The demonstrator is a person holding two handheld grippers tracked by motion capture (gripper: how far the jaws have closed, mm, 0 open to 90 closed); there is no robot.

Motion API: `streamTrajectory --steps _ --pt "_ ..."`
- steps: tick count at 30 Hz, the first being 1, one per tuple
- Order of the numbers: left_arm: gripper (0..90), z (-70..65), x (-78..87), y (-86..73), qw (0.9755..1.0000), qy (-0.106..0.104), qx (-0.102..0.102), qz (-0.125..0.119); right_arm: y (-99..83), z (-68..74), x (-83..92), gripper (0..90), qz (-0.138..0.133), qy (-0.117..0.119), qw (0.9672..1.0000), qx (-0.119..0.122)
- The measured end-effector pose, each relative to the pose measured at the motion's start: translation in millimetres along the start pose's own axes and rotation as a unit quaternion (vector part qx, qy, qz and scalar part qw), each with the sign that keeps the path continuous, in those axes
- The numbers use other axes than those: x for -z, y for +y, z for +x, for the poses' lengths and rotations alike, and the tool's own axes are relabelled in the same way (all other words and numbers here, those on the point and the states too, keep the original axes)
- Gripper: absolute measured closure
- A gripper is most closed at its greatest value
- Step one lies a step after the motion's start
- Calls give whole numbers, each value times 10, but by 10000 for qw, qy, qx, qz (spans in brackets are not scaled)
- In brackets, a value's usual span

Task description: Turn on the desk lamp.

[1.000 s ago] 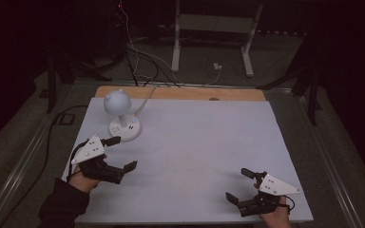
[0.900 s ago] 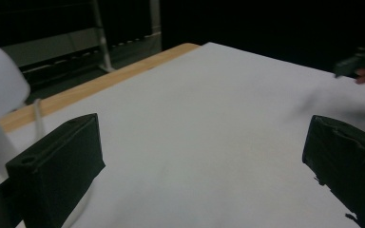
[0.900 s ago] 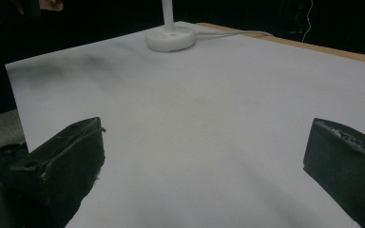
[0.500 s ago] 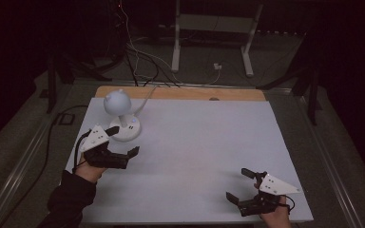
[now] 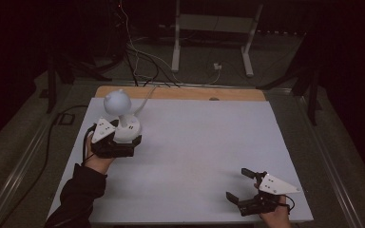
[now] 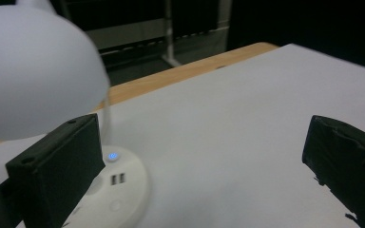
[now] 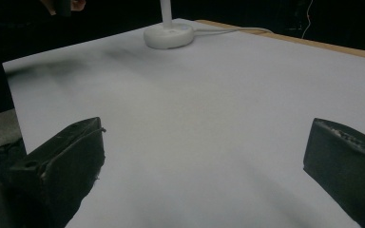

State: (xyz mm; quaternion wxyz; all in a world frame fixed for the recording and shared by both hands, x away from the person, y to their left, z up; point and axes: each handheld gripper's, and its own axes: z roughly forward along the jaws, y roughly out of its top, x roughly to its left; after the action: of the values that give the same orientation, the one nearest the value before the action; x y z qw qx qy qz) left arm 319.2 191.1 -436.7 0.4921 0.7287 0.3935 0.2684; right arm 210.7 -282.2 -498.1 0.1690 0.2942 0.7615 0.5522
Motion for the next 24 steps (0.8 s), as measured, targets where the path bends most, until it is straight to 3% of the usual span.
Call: streamTrajectory --steps 7,9,15,16,22,24 --pt "3 60 -74 -18 9992 289 265 36 -2 -3 -1 0 0 9 10000 -17" --pt "3 75 -86 -29 9980 552 322 -9 -3 -4 -1 0 7 6 10000 -11" --pt "3 114 -124 -46 9959 811 401 63 -3 -7 1 0 0 14 10000 -34" --pt "3 120 -128 -50 9959 777 457 6 -3 -8 0 0 -3 13 10000 -35" --pt "3 126 -220 -87 9896 1275 629 202 -4 -9 2 0 -7 20 10000 -50" --pt "3 136 -241 -117 9892 1304 607 297 -5 -12 2 0 -9 20 10000 -62"
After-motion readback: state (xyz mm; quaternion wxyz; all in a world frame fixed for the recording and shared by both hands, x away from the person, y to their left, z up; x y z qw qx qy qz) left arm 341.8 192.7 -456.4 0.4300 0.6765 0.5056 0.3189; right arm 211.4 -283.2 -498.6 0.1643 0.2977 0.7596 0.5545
